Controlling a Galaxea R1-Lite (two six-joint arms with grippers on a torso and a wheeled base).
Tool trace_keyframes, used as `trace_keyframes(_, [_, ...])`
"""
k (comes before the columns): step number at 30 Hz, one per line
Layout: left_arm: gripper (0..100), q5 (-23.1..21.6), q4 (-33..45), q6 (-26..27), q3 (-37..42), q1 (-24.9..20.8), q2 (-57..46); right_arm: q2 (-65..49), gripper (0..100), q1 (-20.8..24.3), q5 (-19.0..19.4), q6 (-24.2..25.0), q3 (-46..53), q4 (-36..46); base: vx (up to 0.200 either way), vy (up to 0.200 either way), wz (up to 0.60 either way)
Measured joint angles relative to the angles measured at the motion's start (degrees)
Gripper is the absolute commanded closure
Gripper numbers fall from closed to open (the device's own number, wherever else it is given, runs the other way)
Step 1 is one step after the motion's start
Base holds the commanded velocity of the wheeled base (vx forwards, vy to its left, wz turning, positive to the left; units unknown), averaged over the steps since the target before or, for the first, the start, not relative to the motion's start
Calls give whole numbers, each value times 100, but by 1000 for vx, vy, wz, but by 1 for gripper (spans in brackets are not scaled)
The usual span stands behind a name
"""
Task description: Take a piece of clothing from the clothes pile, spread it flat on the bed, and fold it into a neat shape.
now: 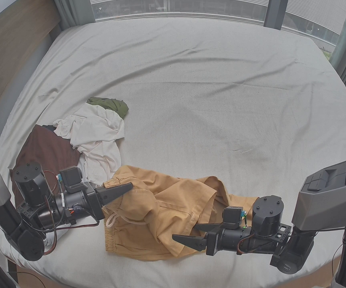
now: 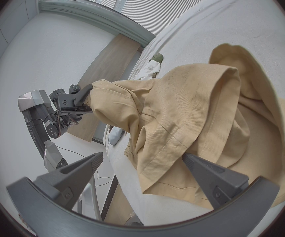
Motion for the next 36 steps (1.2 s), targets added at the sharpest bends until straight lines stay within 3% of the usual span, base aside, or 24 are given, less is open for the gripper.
trace_keyframes(20, [100,0,-5,-2,-52,113,10,-797,0,35,2,126,-77,7,0,0,0])
trace_keyframes(36, [100,-2,-2,-2,-63,135,-20,-210,0,282,-30,65,-706,11,0,0,0])
